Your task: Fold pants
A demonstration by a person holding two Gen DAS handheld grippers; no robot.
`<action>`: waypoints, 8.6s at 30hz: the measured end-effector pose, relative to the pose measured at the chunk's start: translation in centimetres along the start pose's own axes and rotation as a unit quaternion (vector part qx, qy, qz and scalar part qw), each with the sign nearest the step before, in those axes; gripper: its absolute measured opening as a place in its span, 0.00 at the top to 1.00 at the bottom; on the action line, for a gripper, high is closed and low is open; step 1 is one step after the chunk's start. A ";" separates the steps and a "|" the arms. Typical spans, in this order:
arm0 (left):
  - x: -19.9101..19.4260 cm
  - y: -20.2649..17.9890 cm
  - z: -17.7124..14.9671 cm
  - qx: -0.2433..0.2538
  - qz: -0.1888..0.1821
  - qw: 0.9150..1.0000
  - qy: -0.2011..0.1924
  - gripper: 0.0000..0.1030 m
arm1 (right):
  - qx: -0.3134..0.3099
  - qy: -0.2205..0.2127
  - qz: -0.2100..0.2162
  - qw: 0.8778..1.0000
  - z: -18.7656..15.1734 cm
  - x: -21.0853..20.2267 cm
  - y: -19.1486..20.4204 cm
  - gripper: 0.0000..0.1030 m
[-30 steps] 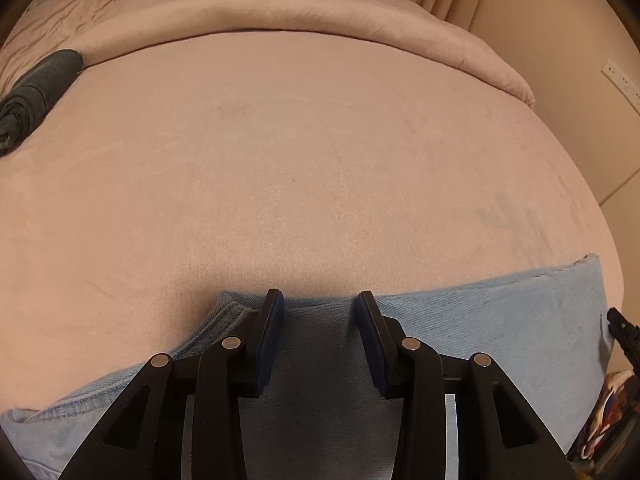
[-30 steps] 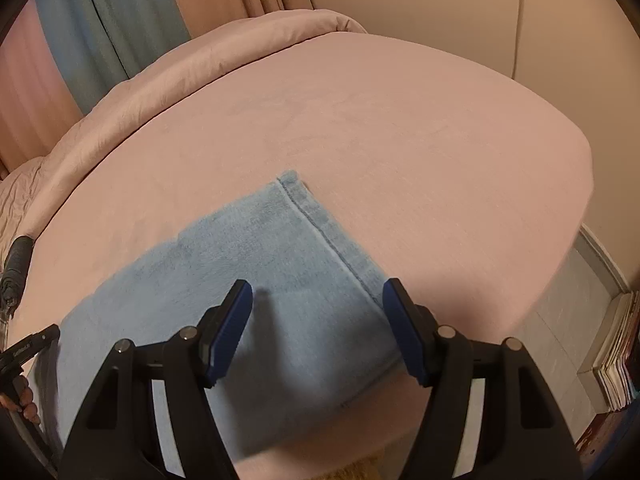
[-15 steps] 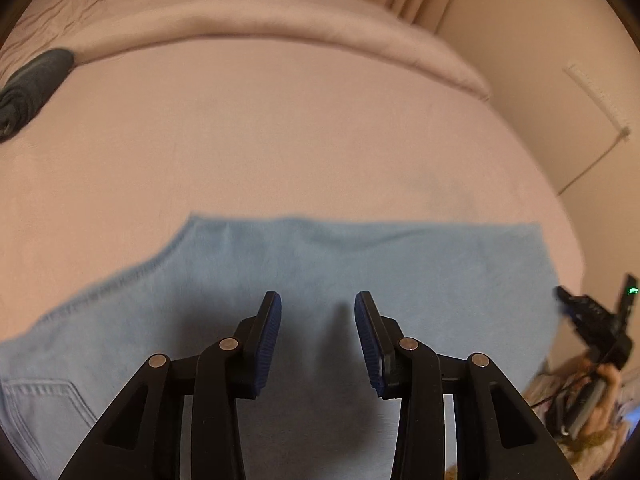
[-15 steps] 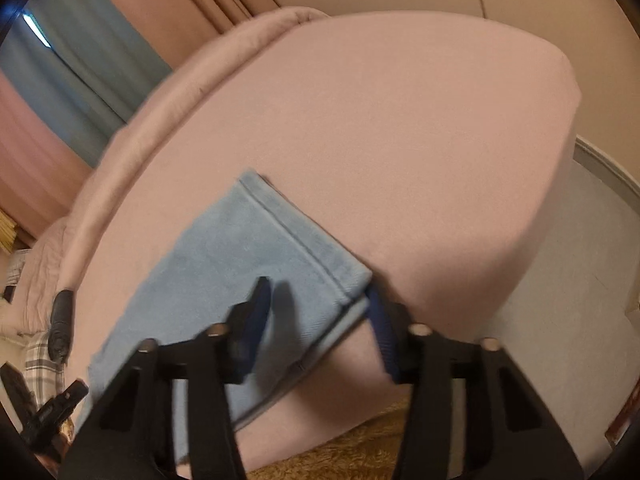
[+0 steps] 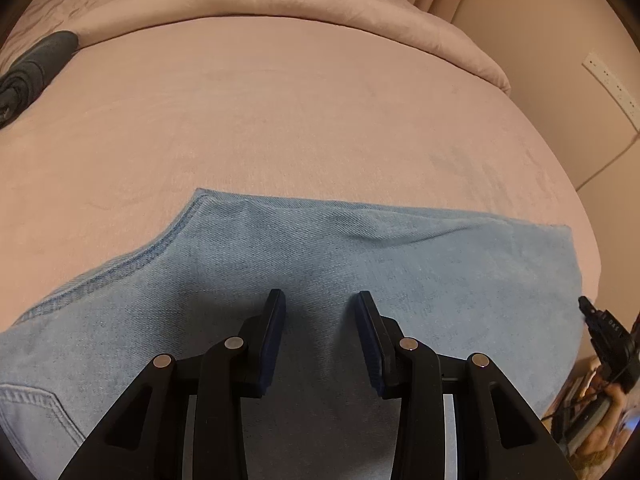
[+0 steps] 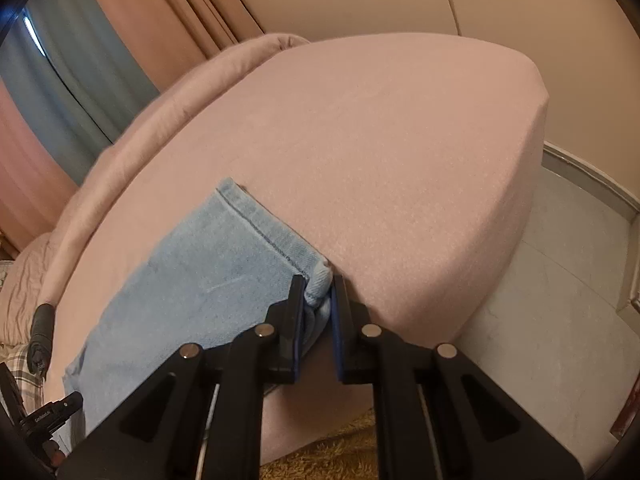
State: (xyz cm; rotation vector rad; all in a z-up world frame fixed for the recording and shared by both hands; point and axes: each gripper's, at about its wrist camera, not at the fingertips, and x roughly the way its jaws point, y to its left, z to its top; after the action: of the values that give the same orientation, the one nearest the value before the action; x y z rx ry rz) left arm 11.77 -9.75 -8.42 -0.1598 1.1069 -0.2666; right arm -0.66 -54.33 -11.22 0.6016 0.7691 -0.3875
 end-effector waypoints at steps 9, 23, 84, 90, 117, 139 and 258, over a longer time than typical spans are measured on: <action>-4.3 0.9 -3.0 0.008 -0.030 0.999 0.007 0.62 | -0.031 -0.008 -0.056 0.998 2.1 -0.1 1.6 0.90; -9.8 1.6 -8.7 -0.012 -0.085 0.996 -0.021 0.62 | -0.135 -0.002 0.048 0.990 -0.2 -8.0 7.8 0.74; -8.6 9.6 -11.0 -0.096 0.088 0.990 -0.061 0.90 | -0.341 0.111 0.034 0.933 -11.8 -2.5 17.4 0.28; -8.8 9.6 -11.1 -0.096 0.091 0.989 -0.061 0.89 | -0.339 0.111 0.036 0.934 -11.8 -2.6 17.4 0.28; -9.6 14.8 -9.0 -0.176 0.124 0.974 -0.070 0.90 | -0.294 0.123 0.056 0.946 -10.2 -2.6 15.9 0.40; -9.9 2.1 -3.7 -0.040 -0.015 0.996 -0.076 0.64 | -0.220 0.083 0.076 0.969 -6.6 -4.8 11.7 0.38; -2.8 -3.0 -1.0 0.003 -0.017 1.000 -0.001 0.83 | -0.296 0.130 0.113 0.940 -10.2 -2.9 18.7 0.60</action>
State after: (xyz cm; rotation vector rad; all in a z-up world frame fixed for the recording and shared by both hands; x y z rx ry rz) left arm 9.31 -11.84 -5.68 -0.1738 1.1025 -0.3005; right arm 1.98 -33.24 -8.10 0.1652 1.0019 0.1462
